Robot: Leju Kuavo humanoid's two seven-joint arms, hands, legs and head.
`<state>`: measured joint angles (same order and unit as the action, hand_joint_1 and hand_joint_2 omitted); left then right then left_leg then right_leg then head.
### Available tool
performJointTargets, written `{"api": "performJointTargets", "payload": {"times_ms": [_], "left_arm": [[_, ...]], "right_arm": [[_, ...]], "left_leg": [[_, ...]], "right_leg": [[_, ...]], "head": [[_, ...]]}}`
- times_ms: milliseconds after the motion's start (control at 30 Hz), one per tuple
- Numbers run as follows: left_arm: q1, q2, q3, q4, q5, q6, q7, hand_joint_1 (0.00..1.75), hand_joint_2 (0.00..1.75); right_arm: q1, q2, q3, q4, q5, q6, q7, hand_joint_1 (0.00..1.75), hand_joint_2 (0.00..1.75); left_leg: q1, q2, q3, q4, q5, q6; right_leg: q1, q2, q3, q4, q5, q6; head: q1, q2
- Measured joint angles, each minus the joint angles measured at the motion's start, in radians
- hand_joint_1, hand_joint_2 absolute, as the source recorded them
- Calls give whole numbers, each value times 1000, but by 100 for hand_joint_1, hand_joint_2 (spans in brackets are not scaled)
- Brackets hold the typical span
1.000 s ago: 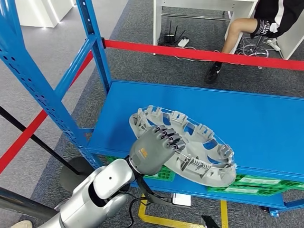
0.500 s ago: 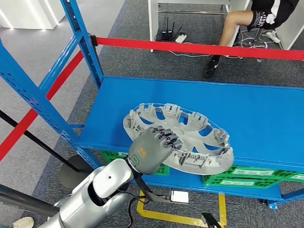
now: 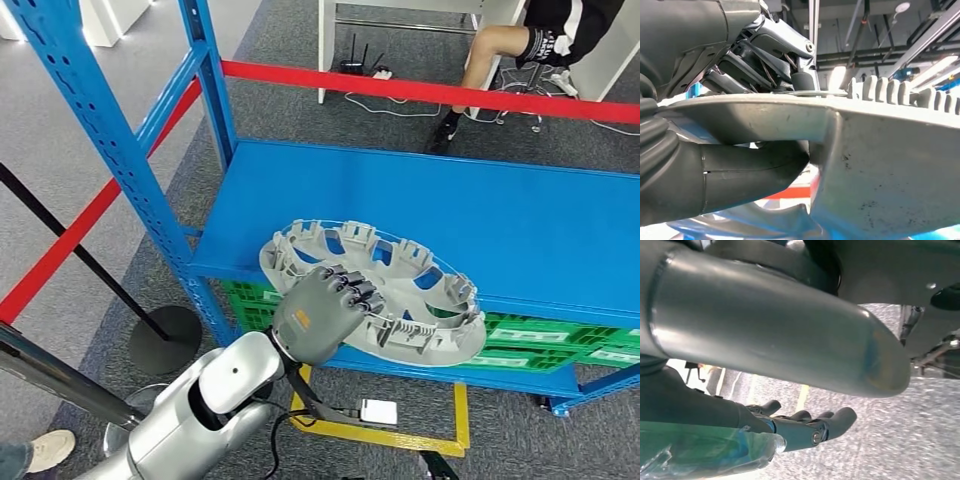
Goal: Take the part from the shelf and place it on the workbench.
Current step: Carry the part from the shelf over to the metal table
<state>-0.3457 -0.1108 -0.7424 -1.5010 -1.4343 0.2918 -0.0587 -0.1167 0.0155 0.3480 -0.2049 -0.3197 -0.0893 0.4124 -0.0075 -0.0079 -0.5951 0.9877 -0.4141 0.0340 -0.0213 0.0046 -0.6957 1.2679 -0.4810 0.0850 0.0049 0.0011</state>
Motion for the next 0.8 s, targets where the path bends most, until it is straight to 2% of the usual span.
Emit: {"api": "performJointTargets", "payload": {"times_ms": [33, 67, 100, 133, 167, 233, 267, 300, 333, 367, 400, 433, 467, 500, 533, 567, 600, 633, 667, 733, 767, 800], "left_arm": [[0, 0, 0, 1, 0, 0, 0, 157, 175], [-1, 0, 0, 1, 0, 0, 0, 157, 175], [-1, 0, 0, 2, 0, 0, 0, 157, 175], [-2, 0, 0, 2, -1, 0, 0, 157, 175], [-2, 0, 0, 2, -1, 1, 0, 157, 175], [-2, 0, 0, 2, -1, 1, 0, 157, 175], [-2, 0, 0, 2, -1, 1, 0, 157, 175], [-2, 1, 0, 3, -1, 1, 0, 157, 175], [-2, 1, 0, 3, -1, 2, 0, 157, 175], [-2, 2, 0, 3, -1, 2, 0, 157, 175], [-1, 2, 0, 3, -1, 2, 0, 157, 175], [-1, 3, 0, 3, -1, 2, 0, 157, 175], [0, 4, 0, 3, -1, 2, 0, 157, 175], [0, 4, 0, 3, -1, 2, 0, 157, 175], [-1, 4, 0, 3, -1, 2, 0, 157, 175], [-1, 2, 0, 3, -1, 2, 0, 157, 175], [-3, 1, 0, 3, -1, 2, 0, 157, 175], [-4, -1, 0, 3, -1, 2, 0, 157, 175], [-4, -2, 0, 3, -1, 2, 0, 157, 175], [-3, -2, 0, 3, -1, 1, 0, 157, 175], [-3, -2, 0, 4, -1, 1, 0, 157, 175], [-2, -2, 0, 4, -1, 0, 0, 157, 175]], "right_arm": [[-1, 0, 0, 0, 0, 0, 0, 0, 0], [-3, 0, 0, 0, 0, 0, 0, 0, 0], [-5, 0, 0, 0, 0, 0, 0, 0, 0], [-6, 0, 0, -1, 0, 0, -1, 0, 0], [-6, 0, 0, -1, 0, 0, -2, 0, 0], [-6, 1, 0, -1, 0, 0, -4, 0, 0], [-6, 1, 0, -1, 0, 0, -4, 0, 0], [-6, 1, -1, -1, 0, -1, -4, 0, 0], [-7, 1, -1, -1, 0, -1, -4, 0, 0], [-6, 1, -2, -1, 0, -1, -3, 0, 0], [-5, 0, -2, -1, 0, -1, -3, 0, 0], [-4, 0, -2, -1, 0, -1, -3, 0, 0], [-4, 0, -2, -1, 0, -1, -3, 0, 0], [-4, 0, -2, -1, 0, -1, -3, 0, 0], [-5, 0, -2, -1, 0, -1, -3, 0, 0], [-5, 0, -2, -1, 0, -1, -3, 0, 0], [-5, 0, -2, -1, 0, -1, -3, 0, 0], [-5, 0, -2, -1, 0, -1, -3, 0, 0], [-5, 0, -2, -1, 0, -1, -3, 0, 0], [-2, 0, -2, 0, 0, -1, -4, 0, 0], [0, 0, -2, 0, 0, -1, -4, 0, 0], [2, 0, -2, 0, 0, 0, -3, 0, 0]], "left_leg": [[0, 0, -10, 2, 8, -4], [0, 0, -18, 5, 15, -9], [-2, -1, -24, 7, 22, -14], [-3, -1, -27, 8, 29, -19], [-4, -1, -30, 9, 36, -24], [-3, -1, -38, 11, 41, -35], [-2, -1, -47, 26, 20, -40], [-1, -1, -62, 60, -17, -46], [1, -1, -80, 115, -68, -51], [2, -1, -98, 183, -119, -55], [4, -1, -112, 249, -152, -57], [4, -1, -115, 294, -160, -58], [5, -1, -103, 307, -147, -58], [5, -1, -75, 286, -119, -56], [5, -1, -31, 234, -92, -54], [4, -1, 25, 161, -81, -50], [4, -2, 77, 84, -86, -46], [3, -2, 114, 26, -97, -41], [0, -3, 133, -9, -106, -35], [-2, -2, 122, -22, -94, -21], [-2, -1, 111, -23, -81, -12], [0, 0, 99, -24, -68, -4]], "right_leg": [[0, -1, 51, -66, 13, 1], [1, -1, 107, -141, 13, 0], [2, 0, 149, -203, 5, -4], [4, 1, 173, -241, -8, -9], [6, 2, 181, -254, -11, -17], [5, -1, 164, -254, 2, -37], [4, -3, 154, -255, 11, -49], [3, -4, 141, -257, 22, -59], [2, -6, 130, -257, 34, -66], [2, -6, 115, -257, 46, -68], [2, -7, 100, -257, 58, -68], [2, -8, 85, -256, 69, -67], [2, -9, 71, -256, 81, -65], [2, -10, 57, -256, 92, -63], [2, -10, 45, -255, 103, -61], [3, -9, 36, -254, 113, -57], [5, -8, 28, -254, 123, -52], [6, -8, 24, -255, 134, -46], [6, -8, 21, -259, 146, -39], [2, -7, 16, -270, 164, -26], [0, -7, 7, -264, 149, -21], [-1, -6, -6, -239, 115, -18]], "head": [[0, 0], [0, 0], [-1, 0], [-2, 0], [-3, 0], [-3, 0], [-6, 0], [-8, 0], [-10, 0], [-12, 0], [-13, 0], [-13, 0], [-13, 0], [-12, 0], [-13, 0], [-13, 0], [-12, 0], [-12, 0], [-12, 0], [-13, 0], [-13, 0], [-12, 0]]}}
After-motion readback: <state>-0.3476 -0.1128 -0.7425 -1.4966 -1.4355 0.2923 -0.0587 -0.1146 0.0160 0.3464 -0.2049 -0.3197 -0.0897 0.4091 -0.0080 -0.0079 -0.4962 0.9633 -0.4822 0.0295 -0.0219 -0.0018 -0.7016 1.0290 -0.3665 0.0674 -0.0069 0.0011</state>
